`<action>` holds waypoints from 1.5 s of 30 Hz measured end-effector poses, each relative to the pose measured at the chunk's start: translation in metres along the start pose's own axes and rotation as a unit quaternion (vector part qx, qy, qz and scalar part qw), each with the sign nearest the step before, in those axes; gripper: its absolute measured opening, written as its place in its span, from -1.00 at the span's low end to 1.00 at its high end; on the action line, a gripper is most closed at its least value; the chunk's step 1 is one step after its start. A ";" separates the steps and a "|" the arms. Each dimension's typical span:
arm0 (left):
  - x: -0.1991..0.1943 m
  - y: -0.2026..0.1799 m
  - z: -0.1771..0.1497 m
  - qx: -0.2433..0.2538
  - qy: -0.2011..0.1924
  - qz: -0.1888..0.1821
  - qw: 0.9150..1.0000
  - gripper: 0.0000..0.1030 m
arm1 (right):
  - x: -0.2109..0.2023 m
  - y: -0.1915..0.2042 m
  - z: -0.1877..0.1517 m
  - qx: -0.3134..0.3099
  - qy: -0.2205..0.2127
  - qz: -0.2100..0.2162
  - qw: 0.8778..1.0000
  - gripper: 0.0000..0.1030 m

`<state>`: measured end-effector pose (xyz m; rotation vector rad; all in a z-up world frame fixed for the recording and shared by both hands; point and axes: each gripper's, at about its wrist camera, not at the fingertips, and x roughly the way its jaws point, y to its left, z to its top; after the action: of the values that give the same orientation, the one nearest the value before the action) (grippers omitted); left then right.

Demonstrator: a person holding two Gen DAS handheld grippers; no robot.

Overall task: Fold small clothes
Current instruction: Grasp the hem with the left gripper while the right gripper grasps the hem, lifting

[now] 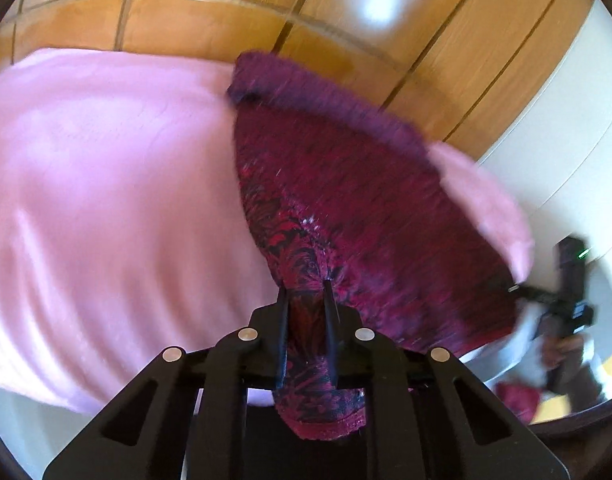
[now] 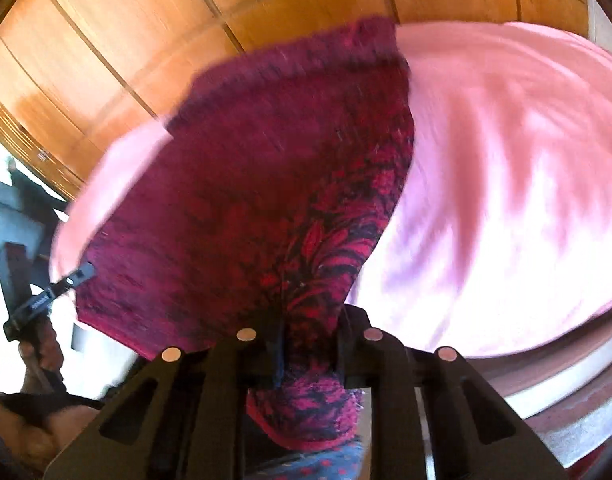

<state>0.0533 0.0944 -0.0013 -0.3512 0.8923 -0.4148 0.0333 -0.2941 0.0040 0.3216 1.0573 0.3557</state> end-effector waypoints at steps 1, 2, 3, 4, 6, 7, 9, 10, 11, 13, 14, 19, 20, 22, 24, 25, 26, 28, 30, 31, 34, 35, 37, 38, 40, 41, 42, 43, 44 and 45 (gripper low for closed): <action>-0.003 0.000 0.011 -0.009 -0.009 -0.019 1.000 -0.74 | -0.004 0.001 0.008 0.007 -0.013 0.014 1.000 -0.68; -0.003 0.001 0.016 -0.014 -0.014 -0.028 0.999 -0.74 | -0.007 0.001 0.015 0.012 -0.023 0.024 0.999 -0.68; -0.002 0.002 0.024 -0.022 -0.020 -0.041 0.999 -0.75 | -0.008 0.000 0.025 0.020 -0.039 0.035 0.998 -0.68; 0.003 0.003 0.036 -0.034 -0.026 -0.055 0.998 -0.75 | -0.008 0.000 0.032 0.025 -0.048 0.040 0.998 -0.68; 0.018 0.007 0.062 -0.049 -0.037 -0.068 0.996 -0.75 | -0.005 -0.002 0.053 0.034 -0.071 0.046 0.996 -0.68; 0.025 0.008 0.072 -0.052 -0.040 -0.067 0.996 -0.76 | 0.000 -0.004 0.068 0.042 -0.083 0.046 0.995 -0.68; 0.042 0.010 0.095 -0.059 -0.043 -0.062 0.995 -0.76 | 0.014 -0.011 0.095 0.056 -0.090 0.036 0.994 -0.68; 0.055 0.014 0.109 -0.067 -0.041 -0.058 0.995 -0.76 | 0.021 -0.015 0.106 0.065 -0.091 0.033 0.993 -0.68; 0.068 0.017 0.122 -0.077 -0.037 -0.053 0.995 -0.76 | 0.026 -0.023 0.111 0.076 -0.089 0.032 0.993 -0.68; 0.090 0.027 0.145 -0.095 -0.024 -0.043 0.994 -0.76 | 0.046 -0.031 0.131 0.096 -0.081 0.022 0.992 -0.69; 0.100 0.031 0.154 -0.104 -0.020 -0.032 0.994 -0.76 | 0.056 -0.034 0.138 0.103 -0.071 0.016 0.992 -0.69; 0.117 0.054 0.187 -0.152 -0.025 -0.015 0.988 0.09 | 0.081 -0.049 0.165 0.148 -0.041 0.050 0.987 -0.06; 0.110 0.060 0.188 -0.159 -0.041 -0.017 0.986 0.23 | 0.078 -0.054 0.167 0.163 -0.046 0.085 0.982 0.28; 0.093 0.075 0.185 -0.178 -0.064 -0.022 0.982 0.40 | 0.065 -0.064 0.169 0.182 -0.077 0.112 0.974 0.55; 0.080 0.083 0.176 -0.156 -0.072 -0.014 0.985 0.40 | 0.043 -0.071 0.162 0.169 -0.119 0.101 0.973 0.82; 0.072 0.083 0.164 -0.124 -0.074 0.000 0.989 0.40 | 0.036 -0.072 0.158 0.159 -0.127 0.094 0.974 0.82; 0.070 0.083 0.156 -0.103 -0.073 0.008 0.992 0.40 | 0.029 -0.074 0.151 0.145 -0.128 0.084 0.977 0.82; 0.070 0.084 0.130 -0.072 -0.052 0.008 0.996 0.40 | 0.021 -0.074 0.132 0.121 -0.118 0.062 0.984 0.81; 0.077 0.083 0.108 -0.060 -0.027 0.004 0.998 0.40 | 0.023 -0.069 0.112 0.083 -0.098 0.024 0.991 0.68; 0.082 0.081 0.100 -0.059 -0.018 -0.002 0.998 0.40 | 0.029 -0.064 0.106 0.067 -0.089 0.003 0.994 0.65; 0.098 0.071 0.095 -0.070 -0.014 -0.024 0.997 0.36 | 0.054 -0.056 0.096 0.026 -0.060 -0.057 0.996 0.01; 0.105 0.069 0.095 -0.070 -0.009 -0.021 0.997 0.21 | 0.061 -0.052 0.095 0.017 -0.054 -0.059 0.997 -0.11; 0.117 0.068 0.096 -0.072 0.011 -0.024 0.997 -0.47 | 0.067 -0.044 0.096 -0.003 -0.060 -0.090 0.994 -0.35; 0.115 0.065 0.095 -0.071 0.005 -0.016 0.997 -0.55 | 0.065 -0.042 0.096 -0.004 -0.063 -0.096 0.993 -0.51; 0.104 0.058 0.095 -0.060 -0.005 -0.009 0.998 -0.73 | 0.055 -0.040 0.093 0.004 -0.067 -0.095 0.993 -0.63; 0.097 0.056 0.093 -0.058 -0.008 -0.011 0.998 -0.76 | 0.048 -0.038 0.089 0.005 -0.070 -0.092 0.993 -0.73; 0.089 0.055 0.090 -0.059 -0.011 -0.019 0.998 -0.79 | 0.040 -0.037 0.085 0.007 -0.076 -0.084 0.994 -0.77; 0.086 0.056 0.087 -0.059 -0.012 -0.023 0.998 -0.79 | 0.036 -0.037 0.083 0.010 -0.079 -0.077 0.994 -0.78; 0.080 0.054 0.083 -0.057 -0.012 -0.025 0.998 -0.80 | 0.030 -0.036 0.078 0.015 -0.082 -0.072 0.994 -0.79; 0.076 0.051 0.081 -0.052 -0.012 -0.025 0.998 -0.80 | 0.023 -0.035 0.073 0.023 -0.086 -0.063 0.994 -0.79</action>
<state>0.1711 0.1114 -0.0295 -0.4732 0.8853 -0.4097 0.1126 -0.3219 0.0039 0.3193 0.9120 0.1870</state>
